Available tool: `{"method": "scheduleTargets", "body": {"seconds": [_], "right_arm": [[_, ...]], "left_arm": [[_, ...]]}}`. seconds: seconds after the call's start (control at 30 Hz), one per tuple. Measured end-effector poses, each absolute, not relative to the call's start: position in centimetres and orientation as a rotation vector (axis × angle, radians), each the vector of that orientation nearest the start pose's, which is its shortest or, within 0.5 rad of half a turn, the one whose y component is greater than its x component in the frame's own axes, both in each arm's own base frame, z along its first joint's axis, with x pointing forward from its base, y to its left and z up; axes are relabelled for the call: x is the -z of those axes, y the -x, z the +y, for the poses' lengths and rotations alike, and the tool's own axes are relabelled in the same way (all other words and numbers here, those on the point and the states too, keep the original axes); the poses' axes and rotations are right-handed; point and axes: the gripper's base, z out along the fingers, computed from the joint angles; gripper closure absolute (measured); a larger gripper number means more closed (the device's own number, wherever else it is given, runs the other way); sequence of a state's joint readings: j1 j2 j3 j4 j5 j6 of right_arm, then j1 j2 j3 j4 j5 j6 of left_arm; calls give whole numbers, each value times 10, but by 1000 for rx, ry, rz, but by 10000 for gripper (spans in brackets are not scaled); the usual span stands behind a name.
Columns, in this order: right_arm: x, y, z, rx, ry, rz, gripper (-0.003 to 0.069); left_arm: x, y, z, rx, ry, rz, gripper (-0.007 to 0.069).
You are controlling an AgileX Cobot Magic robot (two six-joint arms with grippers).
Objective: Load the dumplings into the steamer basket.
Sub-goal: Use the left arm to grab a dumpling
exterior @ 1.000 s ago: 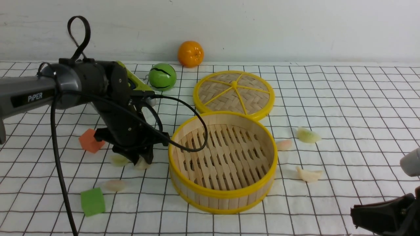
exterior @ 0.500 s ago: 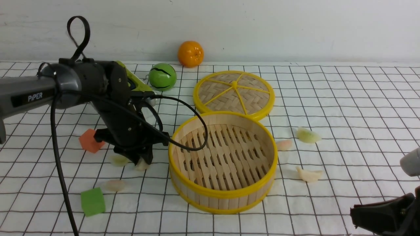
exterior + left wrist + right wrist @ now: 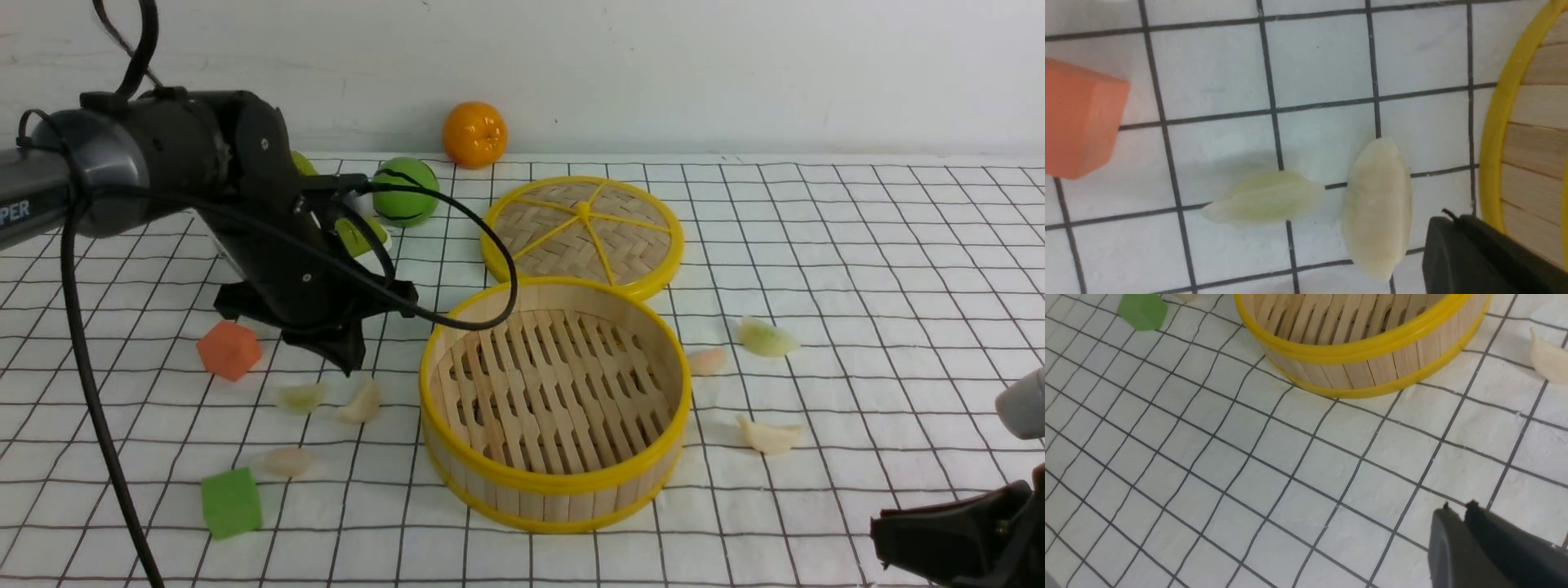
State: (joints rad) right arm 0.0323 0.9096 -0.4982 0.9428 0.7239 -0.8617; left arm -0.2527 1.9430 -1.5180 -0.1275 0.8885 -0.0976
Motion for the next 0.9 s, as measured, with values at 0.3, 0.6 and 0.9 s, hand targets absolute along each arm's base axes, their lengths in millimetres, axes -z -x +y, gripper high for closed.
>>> {"method": "scheduleTargets", "body": {"seconds": [0.3,0.6,0.9], "right_arm": [[-255,-153,54,-657,371,2276,600],[-255,-153,54,-657,372,2275,594],[-255,-153,54,-656,373,2275,582]], "left_arm": [[-206,-399,-137,83,-322,2780,370],[-204,-400,-136,-15,-289,2764,312],[-191,-401,-137,-15,-261,2809,343]]}}
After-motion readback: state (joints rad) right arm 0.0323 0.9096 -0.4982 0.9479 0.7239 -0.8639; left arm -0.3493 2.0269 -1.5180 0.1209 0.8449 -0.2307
